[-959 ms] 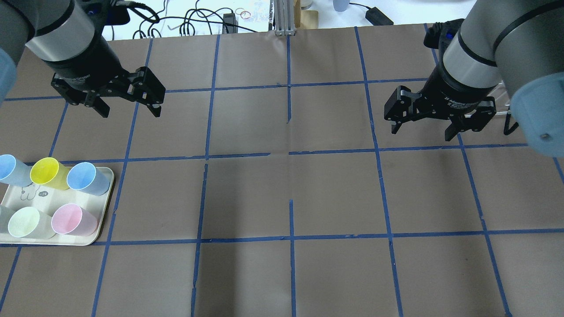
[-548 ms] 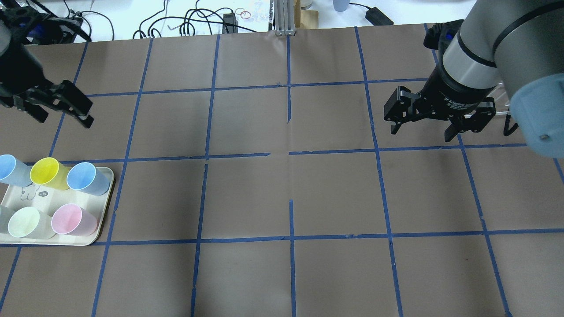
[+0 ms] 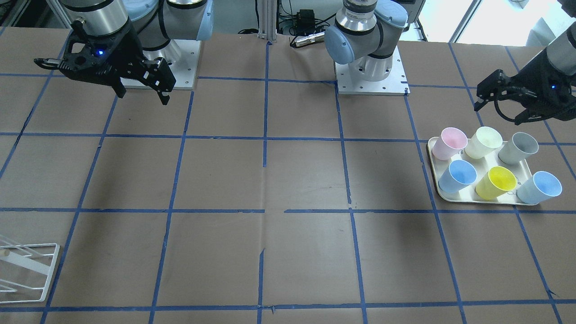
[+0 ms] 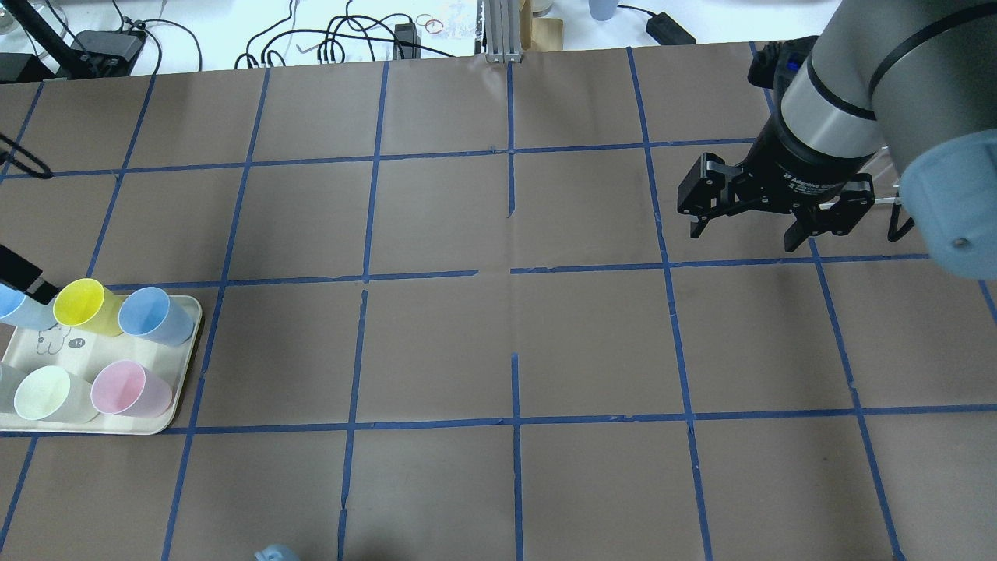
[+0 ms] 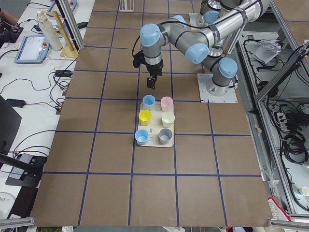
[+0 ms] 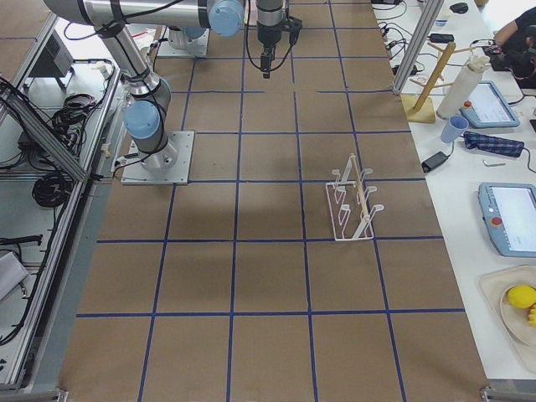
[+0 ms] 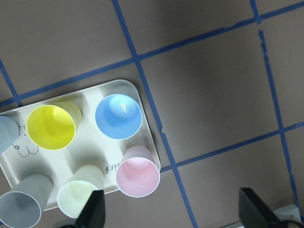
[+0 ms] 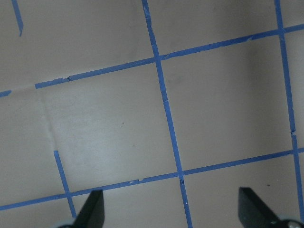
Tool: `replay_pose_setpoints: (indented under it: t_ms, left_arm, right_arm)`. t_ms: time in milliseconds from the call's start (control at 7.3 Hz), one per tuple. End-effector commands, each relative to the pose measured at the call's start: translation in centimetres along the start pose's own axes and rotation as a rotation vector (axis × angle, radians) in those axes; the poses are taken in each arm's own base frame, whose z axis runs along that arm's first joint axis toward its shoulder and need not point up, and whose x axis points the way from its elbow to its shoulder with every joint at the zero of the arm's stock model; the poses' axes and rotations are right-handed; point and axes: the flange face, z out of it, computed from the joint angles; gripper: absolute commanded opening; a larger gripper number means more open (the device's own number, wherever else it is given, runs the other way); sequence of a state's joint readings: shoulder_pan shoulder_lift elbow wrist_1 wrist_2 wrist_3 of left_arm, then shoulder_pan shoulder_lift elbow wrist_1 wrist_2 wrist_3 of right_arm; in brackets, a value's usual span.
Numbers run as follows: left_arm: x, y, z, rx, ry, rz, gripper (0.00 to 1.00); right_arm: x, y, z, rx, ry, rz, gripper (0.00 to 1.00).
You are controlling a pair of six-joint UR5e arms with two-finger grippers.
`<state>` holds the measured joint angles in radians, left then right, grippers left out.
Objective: Transfer IKEA cup to right arm and place on rack
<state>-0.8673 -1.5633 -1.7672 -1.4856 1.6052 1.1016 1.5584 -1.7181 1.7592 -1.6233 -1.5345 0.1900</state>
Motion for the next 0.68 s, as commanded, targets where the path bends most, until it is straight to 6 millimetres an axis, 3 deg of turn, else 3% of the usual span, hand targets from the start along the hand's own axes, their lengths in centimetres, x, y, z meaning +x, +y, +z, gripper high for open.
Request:
replay_pose_setpoints:
  t_ms: [0, 137, 274, 411, 548]
  left_arm:
    - [-6.3, 3.8, 5.9, 0.044, -0.094, 0.072, 1.00]
    - [-7.2, 4.3, 8.0, 0.044, -0.108, 0.135, 1.00]
    - [-8.2, 6.1, 10.0, 0.039, -0.075, 0.106, 1.00]
    - [-8.8, 6.6, 11.8, 0.030, -0.039, 0.086, 1.00]
    - [-9.7, 6.5, 12.9, 0.029, -0.037, 0.078, 1.00]
  right_arm:
    - [-0.1, -0.2, -0.4, 0.018, -0.006, -0.001, 1.00]
    - [-0.5, -0.2, -0.3, 0.018, -0.016, -0.005, 1.00]
    - [-0.4, -0.3, -0.2, 0.017, -0.015, -0.004, 1.00]
    - [-0.2, -0.2, -0.6, 0.023, -0.022, -0.004, 1.00]
    - [-1.3, -0.3, -0.5, -0.003, -0.141, -0.008, 1.00]
